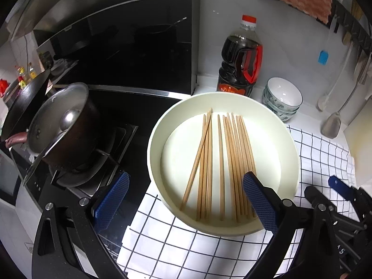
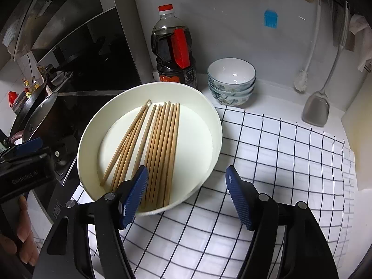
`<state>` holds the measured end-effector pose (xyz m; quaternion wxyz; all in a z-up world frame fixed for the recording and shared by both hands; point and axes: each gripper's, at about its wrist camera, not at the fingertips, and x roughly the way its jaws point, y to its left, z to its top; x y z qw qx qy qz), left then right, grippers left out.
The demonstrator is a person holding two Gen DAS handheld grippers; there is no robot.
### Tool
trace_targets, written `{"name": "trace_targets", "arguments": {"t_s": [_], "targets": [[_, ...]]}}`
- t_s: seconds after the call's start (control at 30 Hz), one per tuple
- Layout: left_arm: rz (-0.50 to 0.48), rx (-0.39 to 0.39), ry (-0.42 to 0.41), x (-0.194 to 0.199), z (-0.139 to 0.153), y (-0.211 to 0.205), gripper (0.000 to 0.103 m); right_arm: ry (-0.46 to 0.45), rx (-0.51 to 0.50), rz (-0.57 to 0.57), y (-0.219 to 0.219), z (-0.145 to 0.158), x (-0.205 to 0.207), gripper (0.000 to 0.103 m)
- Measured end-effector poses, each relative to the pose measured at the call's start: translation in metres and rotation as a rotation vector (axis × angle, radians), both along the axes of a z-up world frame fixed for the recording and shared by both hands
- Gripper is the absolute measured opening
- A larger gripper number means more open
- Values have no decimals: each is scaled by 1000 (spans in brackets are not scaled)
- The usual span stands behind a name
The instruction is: Organize utensils
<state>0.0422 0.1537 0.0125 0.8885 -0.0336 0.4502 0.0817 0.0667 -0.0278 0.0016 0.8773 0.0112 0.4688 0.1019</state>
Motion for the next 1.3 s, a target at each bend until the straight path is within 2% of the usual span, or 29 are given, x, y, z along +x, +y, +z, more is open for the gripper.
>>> {"name": "trace_targets", "arguments": {"t_s": [0.4, 1.3], "targets": [[7, 3, -4, -15, 9, -9, 97, 1, -15, 41, 11, 9, -14, 67], [6, 2, 3, -19, 10, -13, 97, -1, -30, 32, 10, 12, -14, 67]]}}
